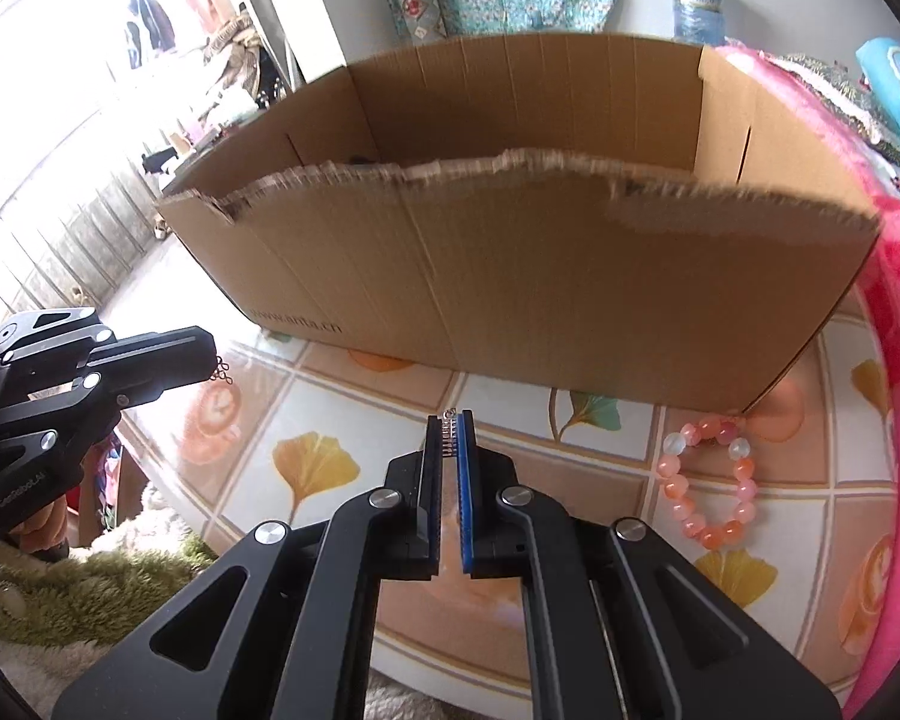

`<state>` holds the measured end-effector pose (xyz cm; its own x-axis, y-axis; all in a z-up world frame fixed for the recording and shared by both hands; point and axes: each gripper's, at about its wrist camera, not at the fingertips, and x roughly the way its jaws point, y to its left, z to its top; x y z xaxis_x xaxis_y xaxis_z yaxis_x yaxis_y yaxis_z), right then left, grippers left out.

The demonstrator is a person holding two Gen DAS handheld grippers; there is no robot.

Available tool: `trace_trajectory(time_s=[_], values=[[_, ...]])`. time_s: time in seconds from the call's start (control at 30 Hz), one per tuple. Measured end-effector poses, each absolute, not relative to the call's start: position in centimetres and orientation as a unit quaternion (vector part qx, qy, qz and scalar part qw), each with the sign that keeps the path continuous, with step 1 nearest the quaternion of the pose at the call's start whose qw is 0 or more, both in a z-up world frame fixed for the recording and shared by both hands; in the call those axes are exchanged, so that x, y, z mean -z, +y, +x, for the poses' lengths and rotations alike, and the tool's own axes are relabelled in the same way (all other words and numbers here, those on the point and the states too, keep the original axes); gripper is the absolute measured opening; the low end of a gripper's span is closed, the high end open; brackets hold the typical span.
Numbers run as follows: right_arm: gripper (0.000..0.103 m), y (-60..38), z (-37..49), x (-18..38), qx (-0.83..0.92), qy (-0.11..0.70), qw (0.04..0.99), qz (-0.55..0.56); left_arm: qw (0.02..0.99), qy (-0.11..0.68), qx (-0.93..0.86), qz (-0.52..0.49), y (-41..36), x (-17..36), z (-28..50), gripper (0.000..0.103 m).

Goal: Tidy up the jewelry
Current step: 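Carry the silver spring charm over the box with the right tool, then open the right tool to drop the spring charm into the box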

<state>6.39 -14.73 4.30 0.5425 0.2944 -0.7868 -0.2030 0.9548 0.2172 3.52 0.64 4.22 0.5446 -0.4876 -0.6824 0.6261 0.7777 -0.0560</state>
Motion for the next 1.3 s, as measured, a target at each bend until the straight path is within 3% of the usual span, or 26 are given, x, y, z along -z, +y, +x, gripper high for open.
trace_trajectory(time_s=[0.27,0.43,0.63,0.8,1.0,1.13,1.3], values=[[0.005,-15.1,5.1,-13.0,-0.176,0.374,0.909,0.053,0.875,0.304,0.373,0.058,1.8,-11.5,5.0,0.001],[0.005,-16.0,8.8,-16.9,-0.183,0.353,0.917,0.021,0.857,0.34,0.387,0.031,1.2,-13.3,10.9,0.001],[0.005,-17.1,16.7,-16.0,-0.184,0.444,0.877,0.0,0.776,0.498,0.384,-0.048,-0.8,-9.9,20.0,0.001],[0.005,-16.8,21.1,-13.1,-0.152,0.509,0.846,-0.038,0.717,0.584,0.369,-0.09,-2.3,-5.1,22.6,0.001],[0.005,-16.3,23.0,-11.4,-0.108,0.525,0.838,-0.102,0.687,0.63,0.348,-0.097,-3.7,-2.5,23.8,0.001],[0.005,-16.6,23.1,-11.2,-0.098,0.522,0.841,-0.103,0.682,0.645,0.332,-0.097,-3.8,-1.3,24.4,0.014],[0.005,-17.4,23.4,-10.9,-0.08,0.52,0.844,-0.101,0.684,0.649,0.319,-0.101,-3.3,-1.1,24.8,0.019]])
